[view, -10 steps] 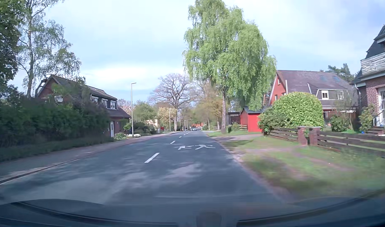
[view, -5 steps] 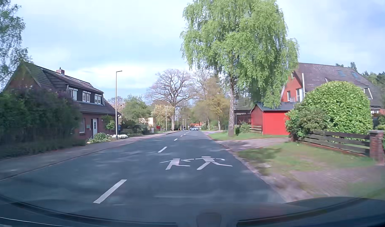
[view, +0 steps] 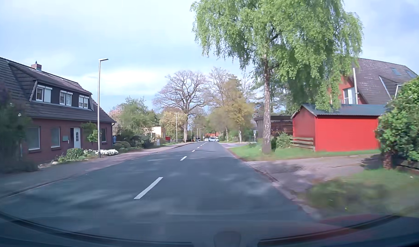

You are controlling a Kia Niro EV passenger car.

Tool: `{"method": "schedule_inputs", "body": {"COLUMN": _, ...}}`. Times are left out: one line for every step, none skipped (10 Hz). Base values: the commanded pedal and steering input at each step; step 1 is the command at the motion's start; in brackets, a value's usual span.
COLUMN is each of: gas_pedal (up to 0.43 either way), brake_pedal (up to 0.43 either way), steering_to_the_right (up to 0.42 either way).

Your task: Follow the waypoints while adhering to traffic rules and regulations

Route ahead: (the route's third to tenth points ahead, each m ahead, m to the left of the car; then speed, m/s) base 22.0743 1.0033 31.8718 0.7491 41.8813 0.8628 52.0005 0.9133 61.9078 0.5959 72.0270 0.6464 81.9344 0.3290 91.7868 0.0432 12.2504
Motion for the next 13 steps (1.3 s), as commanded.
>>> {"method": "schedule_inputs", "body": {"gas_pedal": 0.039, "brake_pedal": 0.0, "steering_to_the_right": 0.002}}
{"method": "schedule_inputs", "body": {"gas_pedal": 0.039, "brake_pedal": 0.0, "steering_to_the_right": 0.002}}
{"method": "schedule_inputs", "body": {"gas_pedal": 0.039, "brake_pedal": 0.0, "steering_to_the_right": 0.001}}
{"method": "schedule_inputs", "body": {"gas_pedal": 0.039, "brake_pedal": 0.0, "steering_to_the_right": 0.001}}
{"method": "schedule_inputs", "body": {"gas_pedal": 0.039, "brake_pedal": 0.0, "steering_to_the_right": 0.001}}
{"method": "schedule_inputs", "body": {"gas_pedal": 0.047, "brake_pedal": 0.0, "steering_to_the_right": 0.001}}
{"method": "schedule_inputs", "body": {"gas_pedal": 0.047, "brake_pedal": 0.0, "steering_to_the_right": 0.001}}
{"method": "schedule_inputs", "body": {"gas_pedal": 0.047, "brake_pedal": 0.0, "steering_to_the_right": 0.001}}
{"method": "schedule_inputs", "body": {"gas_pedal": 0.047, "brake_pedal": 0.0, "steering_to_the_right": 0.001}}
{"method": "schedule_inputs", "body": {"gas_pedal": 0.047, "brake_pedal": 0.0, "steering_to_the_right": 0.001}}
{"method": "schedule_inputs", "body": {"gas_pedal": 0.047, "brake_pedal": 0.0, "steering_to_the_right": 0.001}}
{"method": "schedule_inputs", "body": {"gas_pedal": 0.047, "brake_pedal": 0.0, "steering_to_the_right": 0.0}}
{"method": "schedule_inputs", "body": {"gas_pedal": 0.047, "brake_pedal": 0.0, "steering_to_the_right": -0.001}}
